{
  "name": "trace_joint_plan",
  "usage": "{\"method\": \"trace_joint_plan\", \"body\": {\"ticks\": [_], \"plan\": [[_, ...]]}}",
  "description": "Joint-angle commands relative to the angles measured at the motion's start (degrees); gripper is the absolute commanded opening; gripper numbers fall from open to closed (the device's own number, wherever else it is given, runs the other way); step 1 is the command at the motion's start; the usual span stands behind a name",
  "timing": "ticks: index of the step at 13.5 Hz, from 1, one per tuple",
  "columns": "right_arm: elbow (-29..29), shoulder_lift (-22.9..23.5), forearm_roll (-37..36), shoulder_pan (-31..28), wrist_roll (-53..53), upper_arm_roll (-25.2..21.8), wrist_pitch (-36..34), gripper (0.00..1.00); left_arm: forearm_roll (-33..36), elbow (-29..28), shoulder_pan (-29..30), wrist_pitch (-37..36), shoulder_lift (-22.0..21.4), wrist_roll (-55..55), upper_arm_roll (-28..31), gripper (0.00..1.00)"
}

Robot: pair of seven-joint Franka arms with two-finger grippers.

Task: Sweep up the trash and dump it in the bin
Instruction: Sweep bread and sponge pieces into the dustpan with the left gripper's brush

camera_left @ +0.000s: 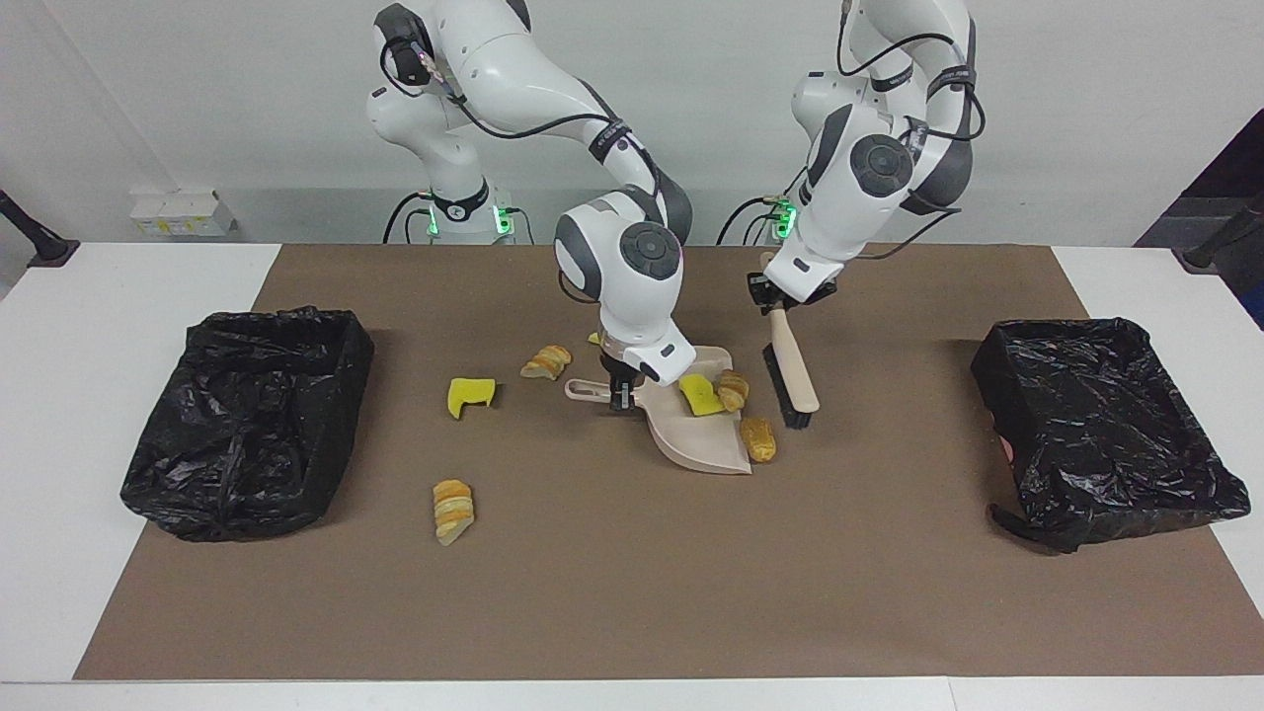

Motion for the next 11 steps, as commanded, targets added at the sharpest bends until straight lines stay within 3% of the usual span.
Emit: {"method": "trace_joint_plan", "body": {"ticks": [1, 4, 8, 11], "plan": [[-3.70, -1.52, -0.39, 0.27, -0.27, 0.13, 3.44, 0.00, 5.60, 2.31, 2.51, -0.92, 5.34, 5.51, -0.28, 0.00], [-4.41, -1.88, -0.39, 0.27, -0.26, 0.13, 4.15, 0.00, 5.98, 1.80, 1.99, 3.01, 9.49, 8.33, -0.46, 0.00], [-5.02, -2.05, -0.39, 0.27, -0.26, 0.13, 4.68, 0.00, 1.77, -5.05, -3.00, 9.26, 6.52, 8.42, -0.99, 0.00], [-5.11, -2.23, -0.39, 0.27, -0.26, 0.13, 4.68, 0.00, -1.64, -4.98, -7.40, 9.02, 5.81, 7.73, -0.99, 0.00]]}}
